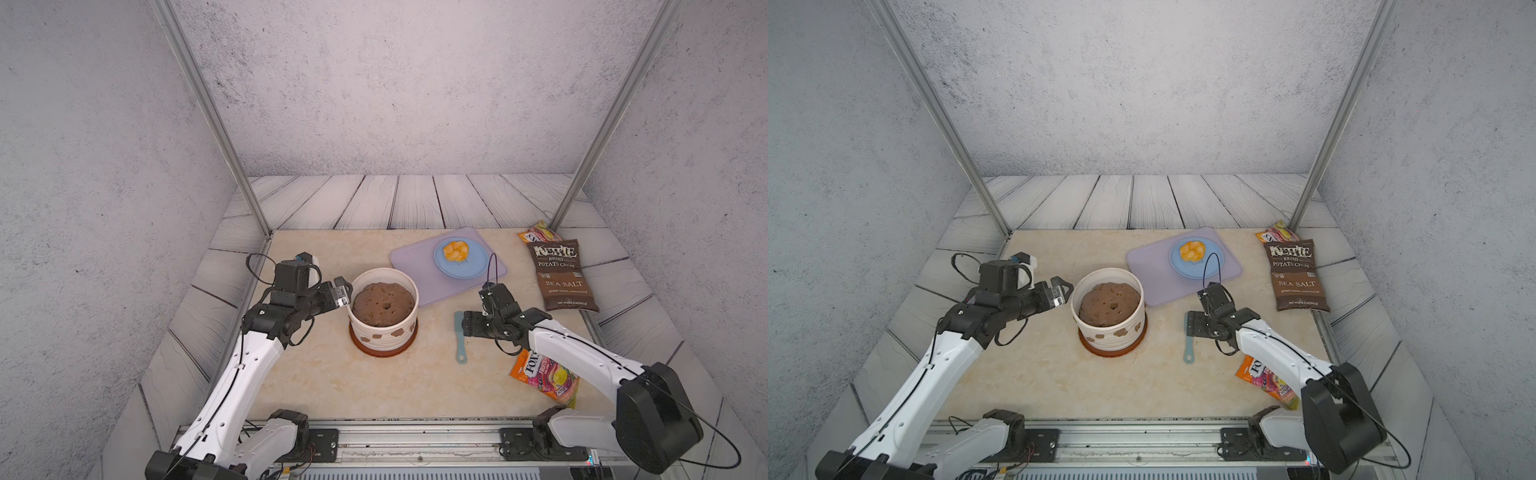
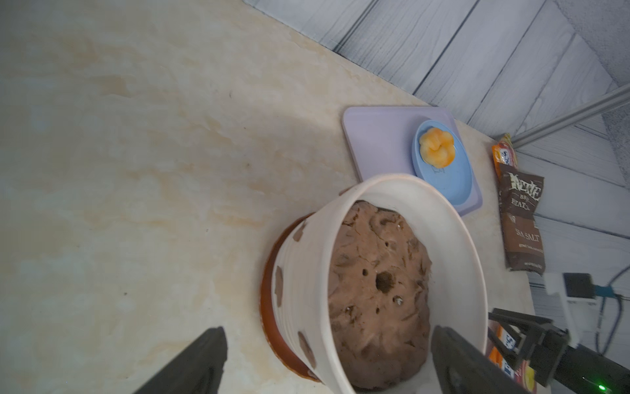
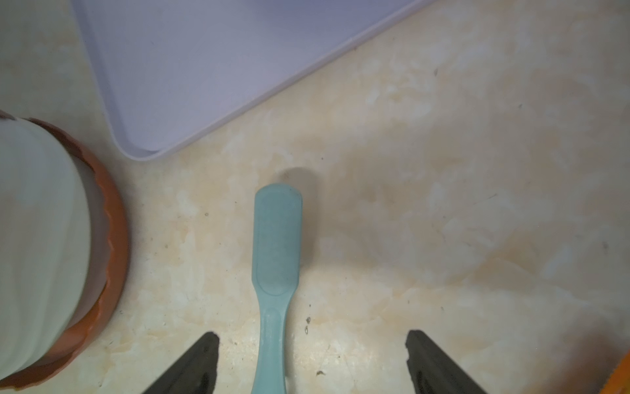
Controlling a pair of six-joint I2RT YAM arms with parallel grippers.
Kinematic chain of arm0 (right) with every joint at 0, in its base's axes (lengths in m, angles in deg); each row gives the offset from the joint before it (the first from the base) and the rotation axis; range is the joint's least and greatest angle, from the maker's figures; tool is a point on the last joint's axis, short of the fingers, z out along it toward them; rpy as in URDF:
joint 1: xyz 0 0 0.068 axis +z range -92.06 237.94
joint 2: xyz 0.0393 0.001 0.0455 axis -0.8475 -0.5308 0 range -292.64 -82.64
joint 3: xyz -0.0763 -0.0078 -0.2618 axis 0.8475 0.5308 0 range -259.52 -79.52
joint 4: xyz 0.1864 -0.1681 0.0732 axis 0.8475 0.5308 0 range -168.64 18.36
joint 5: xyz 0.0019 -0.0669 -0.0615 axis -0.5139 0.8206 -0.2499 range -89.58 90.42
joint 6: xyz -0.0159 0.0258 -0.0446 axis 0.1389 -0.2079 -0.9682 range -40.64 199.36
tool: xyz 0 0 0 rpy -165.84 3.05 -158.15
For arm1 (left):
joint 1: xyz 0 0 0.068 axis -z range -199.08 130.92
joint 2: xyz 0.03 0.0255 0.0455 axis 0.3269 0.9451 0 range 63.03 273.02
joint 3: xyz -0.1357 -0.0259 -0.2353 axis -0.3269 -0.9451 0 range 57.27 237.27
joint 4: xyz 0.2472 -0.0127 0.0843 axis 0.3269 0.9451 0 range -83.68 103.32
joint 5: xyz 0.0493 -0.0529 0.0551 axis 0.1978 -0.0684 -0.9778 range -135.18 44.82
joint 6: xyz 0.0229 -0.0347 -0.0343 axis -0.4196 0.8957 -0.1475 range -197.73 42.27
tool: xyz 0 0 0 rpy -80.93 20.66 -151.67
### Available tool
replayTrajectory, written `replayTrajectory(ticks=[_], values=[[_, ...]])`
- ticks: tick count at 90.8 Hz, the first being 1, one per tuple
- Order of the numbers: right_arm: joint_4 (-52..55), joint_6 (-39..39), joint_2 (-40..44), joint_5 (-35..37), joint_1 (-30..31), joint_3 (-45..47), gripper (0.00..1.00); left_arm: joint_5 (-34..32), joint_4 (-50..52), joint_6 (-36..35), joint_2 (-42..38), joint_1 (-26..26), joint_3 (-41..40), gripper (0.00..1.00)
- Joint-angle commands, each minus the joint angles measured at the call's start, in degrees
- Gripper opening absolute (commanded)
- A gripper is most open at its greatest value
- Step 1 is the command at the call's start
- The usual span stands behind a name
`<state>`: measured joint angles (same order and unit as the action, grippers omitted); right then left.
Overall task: Scrub the dried mud off the ceramic pot
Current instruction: Pick up the brush from the center of the board.
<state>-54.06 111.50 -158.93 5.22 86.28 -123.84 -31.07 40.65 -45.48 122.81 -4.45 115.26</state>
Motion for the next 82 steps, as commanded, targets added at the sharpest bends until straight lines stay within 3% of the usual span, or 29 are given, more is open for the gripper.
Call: replayTrajectory(ticks=[1,35,82], values=[[-1.3,3.6,-3.7,2.6,2.0,-1.4,0.81,0.7,1.0,4.5,1.1,3.1,2.2,0.99],[-3.4,10.1,-15.8,4.2,6.3,-5.1,0.58,-2.8,2.3,5.5,7.8,9.7,7.8,0.98],[0.2,17.6,-13.5,6.5,10.8,0.6,0.36,-2.7,3.9,4.5,11.3,11.4,10.1,0.98]])
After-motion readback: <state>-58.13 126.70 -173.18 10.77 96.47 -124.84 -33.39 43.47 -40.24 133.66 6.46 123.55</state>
